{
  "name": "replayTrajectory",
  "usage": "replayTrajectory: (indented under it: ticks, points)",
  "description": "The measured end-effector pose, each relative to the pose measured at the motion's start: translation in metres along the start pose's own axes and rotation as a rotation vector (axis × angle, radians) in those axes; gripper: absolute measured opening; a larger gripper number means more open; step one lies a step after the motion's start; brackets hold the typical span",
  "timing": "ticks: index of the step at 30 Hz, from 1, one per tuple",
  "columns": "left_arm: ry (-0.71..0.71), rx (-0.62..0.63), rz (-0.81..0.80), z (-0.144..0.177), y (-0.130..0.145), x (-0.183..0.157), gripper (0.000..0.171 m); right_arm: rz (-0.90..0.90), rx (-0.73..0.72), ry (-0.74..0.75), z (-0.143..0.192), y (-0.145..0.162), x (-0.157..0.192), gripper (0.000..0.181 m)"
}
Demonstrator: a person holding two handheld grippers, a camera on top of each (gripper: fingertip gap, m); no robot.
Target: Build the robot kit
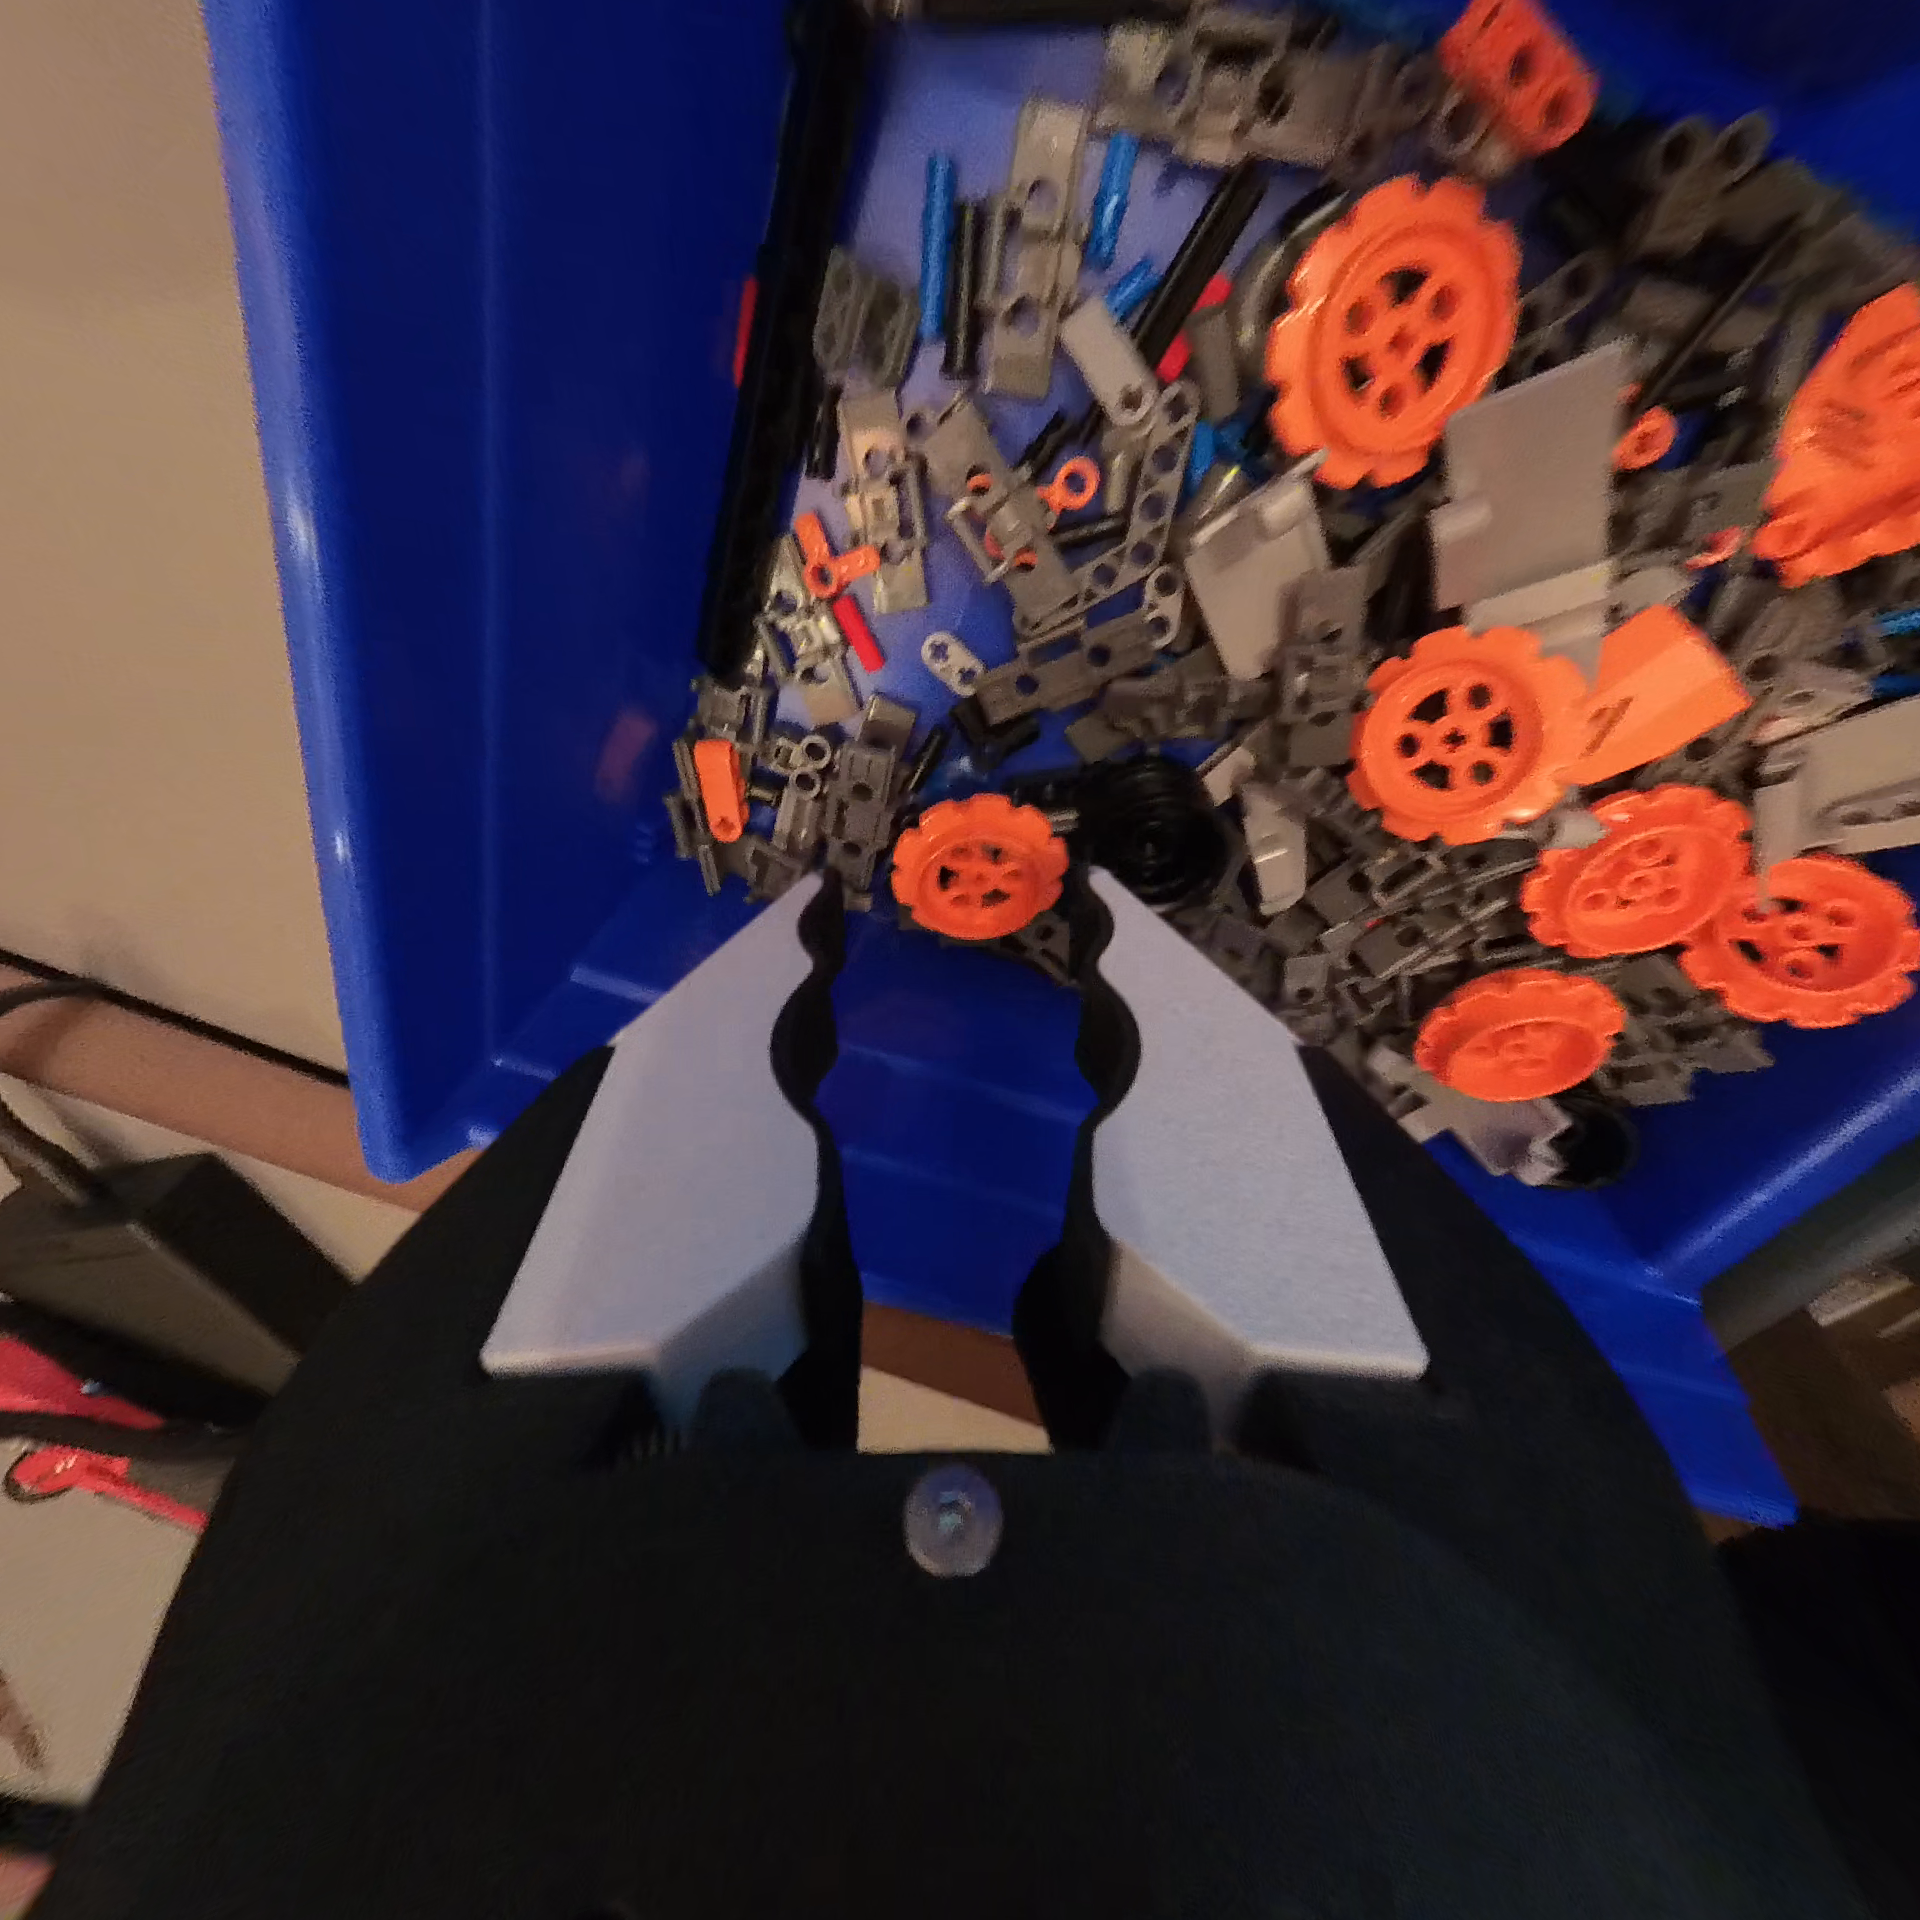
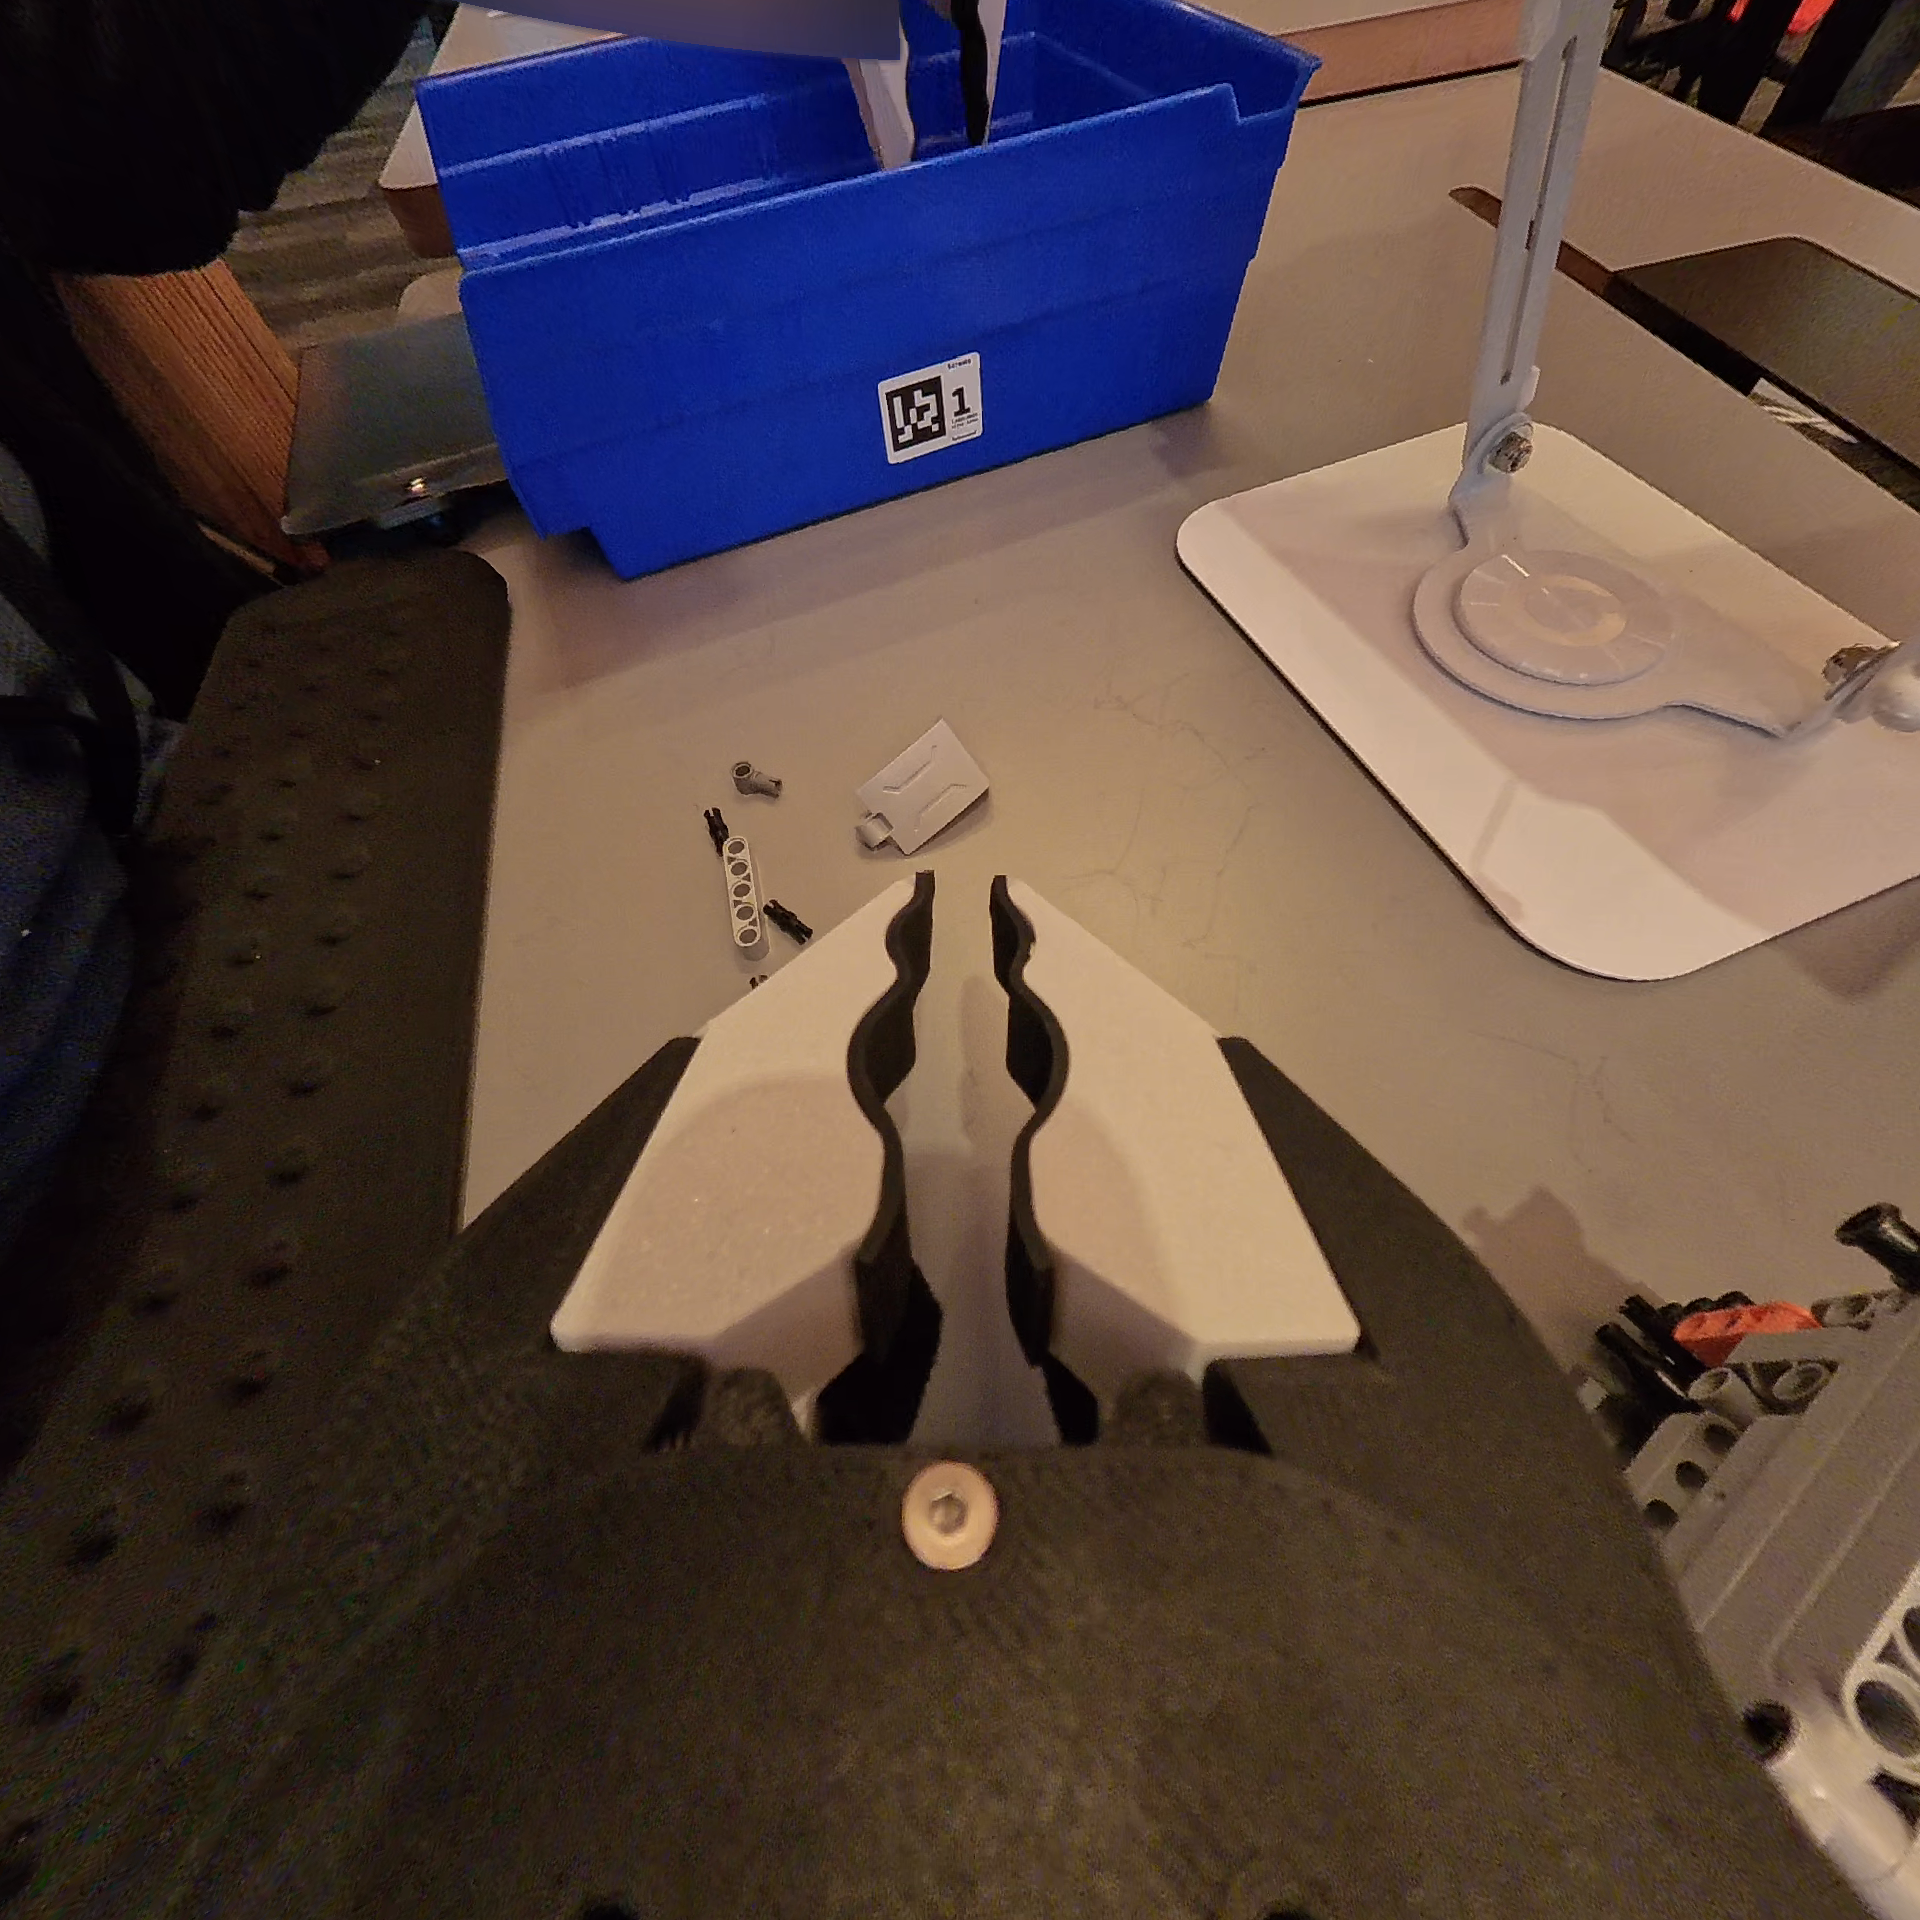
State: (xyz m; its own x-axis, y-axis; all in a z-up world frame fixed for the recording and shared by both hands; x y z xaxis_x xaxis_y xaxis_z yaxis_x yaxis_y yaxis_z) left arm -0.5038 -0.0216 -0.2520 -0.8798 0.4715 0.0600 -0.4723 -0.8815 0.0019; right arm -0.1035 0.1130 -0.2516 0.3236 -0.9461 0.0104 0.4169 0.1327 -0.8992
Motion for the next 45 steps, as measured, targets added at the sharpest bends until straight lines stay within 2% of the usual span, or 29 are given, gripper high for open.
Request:
replayTrajectory:
  ticks: [4, 10, 13, 16, 20, 27, 32, 36, 40, 43, 45]
  points:
    - [-0.006, 0.058, -0.029, -0.011, 0.002, -0.001, 0.042, -0.001, 0.001, 0.0, 0.0, 0.0, 0.0, 0.008]
    - [-0.035, 0.218, -0.078, -0.03, 0.008, -0.002, 0.041, -0.001, 0.001, 0.001, 0.0, 0.001, 0.0, 0.008]
    - [-0.011, 0.233, -0.087, -0.036, 0.007, -0.005, 0.033, 0.0, -0.001, 0.001, 0.0, 0.0, 0.0, 0.008]
    - [-0.033, 0.236, -0.099, -0.036, 0.007, -0.003, 0.033, 0.0, -0.003, 0.0, 0.001, 0.0, 0.0, 0.008]
    - [-0.017, 0.183, -0.106, -0.029, -0.001, -0.006, 0.033, 0.001, -0.003, 0.0, 0.001, 0.0, 0.0, 0.008]
    - [0.027, -0.044, -0.156, -0.003, -0.051, -0.024, 0.033, 0.002, -0.001, -0.001, 0.0, 0.0, 0.0, 0.008]
    - [0.038, -0.062, -0.177, -0.009, -0.066, -0.03, 0.036, 0.005, -0.006, -0.001, 0.001, -0.001, 0.001, 0.008]
    - [0.023, -0.108, -0.146, 0.002, -0.064, -0.024, 0.039, 0.007, -0.01, -0.002, 0.002, -0.003, 0.001, 0.008]
    - [-0.022, -0.13, -0.094, 0.017, -0.05, -0.01, 0.037, 0.009, -0.01, -0.001, 0.002, -0.003, 0.002, 0.008]
    - [-0.101, -0.091, -0.065, 0.021, -0.033, 0.005, 0.031, 0.008, -0.01, 0.0, 0.002, -0.003, 0.001, 0.008]
    - [-0.081, -0.072, -0.055, 0.019, -0.025, 0.005, 0.03, 0.009, -0.009, -0.001, 0.001, -0.003, 0.002, 0.008]
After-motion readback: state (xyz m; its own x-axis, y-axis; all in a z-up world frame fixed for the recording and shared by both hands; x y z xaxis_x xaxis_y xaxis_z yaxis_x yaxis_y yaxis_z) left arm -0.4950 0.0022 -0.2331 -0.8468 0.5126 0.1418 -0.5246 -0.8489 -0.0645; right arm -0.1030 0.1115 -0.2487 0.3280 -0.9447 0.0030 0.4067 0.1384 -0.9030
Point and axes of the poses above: each gripper's, where its closed fingertips meet, z back along the fingers, y out of its underside, x = y × z across the jaws, the point moved 3 cm from there along z, back along the fingers, and after that the axes turned 4 degrees about z, right-handed, at the moved point
